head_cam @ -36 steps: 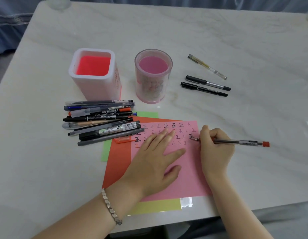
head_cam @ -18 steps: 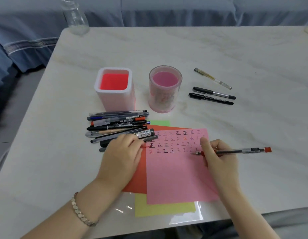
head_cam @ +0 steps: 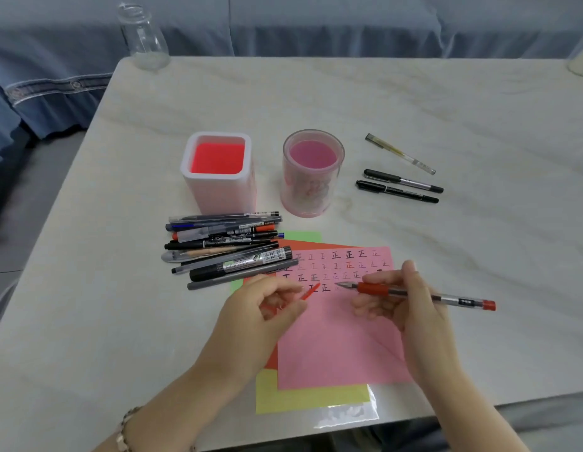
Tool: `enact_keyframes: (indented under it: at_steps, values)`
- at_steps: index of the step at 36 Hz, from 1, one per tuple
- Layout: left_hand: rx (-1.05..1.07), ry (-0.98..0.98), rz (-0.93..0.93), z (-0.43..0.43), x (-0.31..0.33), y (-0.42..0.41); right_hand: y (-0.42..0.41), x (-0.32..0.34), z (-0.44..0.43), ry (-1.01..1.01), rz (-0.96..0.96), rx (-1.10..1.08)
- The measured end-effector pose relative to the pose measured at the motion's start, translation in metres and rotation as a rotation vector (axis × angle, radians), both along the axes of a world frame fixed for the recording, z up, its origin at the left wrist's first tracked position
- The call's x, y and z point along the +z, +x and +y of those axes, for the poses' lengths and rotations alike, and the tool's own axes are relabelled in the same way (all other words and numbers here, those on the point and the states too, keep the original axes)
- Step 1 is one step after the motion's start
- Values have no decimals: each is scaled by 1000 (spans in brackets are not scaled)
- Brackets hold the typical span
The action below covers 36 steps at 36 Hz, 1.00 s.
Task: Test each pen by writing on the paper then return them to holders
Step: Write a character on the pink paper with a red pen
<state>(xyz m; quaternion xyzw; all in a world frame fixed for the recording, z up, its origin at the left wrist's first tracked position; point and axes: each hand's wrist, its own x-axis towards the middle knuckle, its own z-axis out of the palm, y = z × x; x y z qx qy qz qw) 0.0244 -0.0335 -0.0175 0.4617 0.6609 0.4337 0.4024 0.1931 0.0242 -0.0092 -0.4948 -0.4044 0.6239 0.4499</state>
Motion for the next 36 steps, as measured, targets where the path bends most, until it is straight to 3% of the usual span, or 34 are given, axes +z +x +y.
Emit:
enact_keyframes:
  at_steps: [26, 36]
  values:
    - [-106, 39, 58, -9, 13, 14, -5, 2, -14, 112, -81, 129]
    - [-132, -25, -73, -11, 19, 20, -8, 0, -17, 96, -70, 108]
